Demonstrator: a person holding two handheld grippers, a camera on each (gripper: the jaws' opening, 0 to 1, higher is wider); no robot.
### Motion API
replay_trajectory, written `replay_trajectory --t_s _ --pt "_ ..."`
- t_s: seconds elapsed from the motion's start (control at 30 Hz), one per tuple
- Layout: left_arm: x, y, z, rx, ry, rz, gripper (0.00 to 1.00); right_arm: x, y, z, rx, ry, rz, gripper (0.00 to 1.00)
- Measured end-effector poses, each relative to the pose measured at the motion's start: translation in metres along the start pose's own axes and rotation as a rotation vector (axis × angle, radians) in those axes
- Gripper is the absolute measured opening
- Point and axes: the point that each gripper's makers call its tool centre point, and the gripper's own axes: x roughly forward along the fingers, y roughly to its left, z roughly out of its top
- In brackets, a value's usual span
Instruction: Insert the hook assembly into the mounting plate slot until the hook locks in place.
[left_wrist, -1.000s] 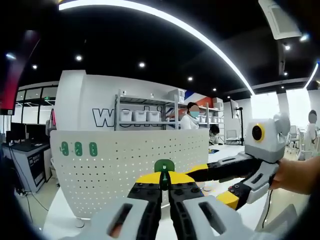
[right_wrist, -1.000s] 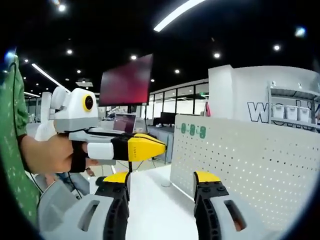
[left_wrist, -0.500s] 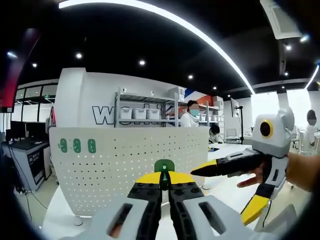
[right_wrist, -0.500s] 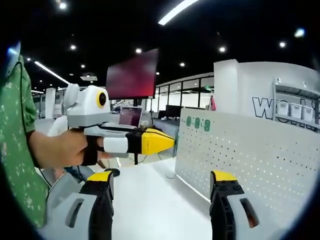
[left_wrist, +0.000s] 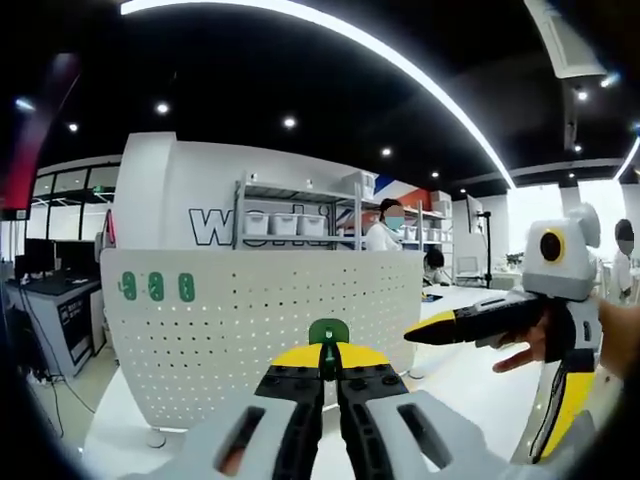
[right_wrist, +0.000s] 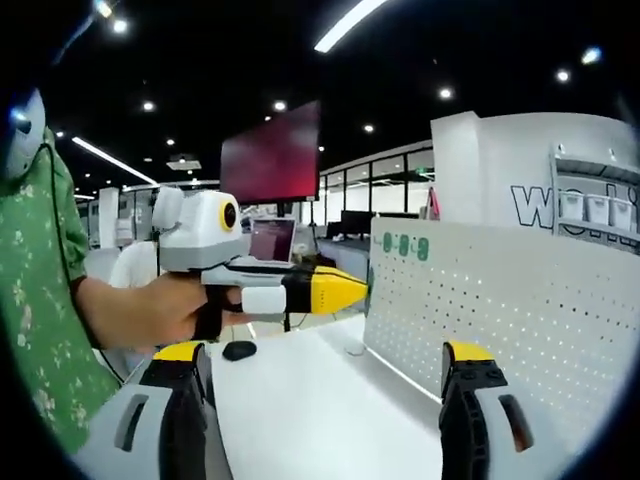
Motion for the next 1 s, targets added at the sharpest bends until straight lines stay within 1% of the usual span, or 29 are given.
replay_trajectory --t_s 0.13,0.23,0.37,0.5,0.57,0.87,1.0 --pt "0.002 0.003 0.000 -0.001 -0.001 0.010 0.03 -0.006 0.001 0.003 -0.003 0.003 -0.010 1.00" --pt "0.004 0.007 0.001 -0.004 -0.004 0.020 0.03 -0.012 0.003 0.011 -0.005 -0.014 -0.013 1.00" --pt "0.006 0.013 0.005 -0.001 -0.010 0.034 0.03 -0.018 0.001 0.016 -0.017 -0.022 -0.033 1.00" --pt "0.009 0.020 0.007 0.000 -0.014 0.050 0.03 -0.022 -0.003 0.014 -0.012 -0.017 -0.047 1.00" --pt "0.011 0.025 0.010 0.002 -0.015 0.062 0.03 -0.023 -0.003 0.014 -0.011 -0.014 -0.048 1.00" --pt "0.026 0.049 0.027 0.011 -0.053 0.126 0.03 -0.035 -0.007 0.026 -0.029 -0.036 -0.067 1.00" --pt "0.032 0.056 0.033 0.010 -0.069 0.148 0.03 -0.038 -0.012 0.029 -0.030 -0.045 -0.077 1.00"
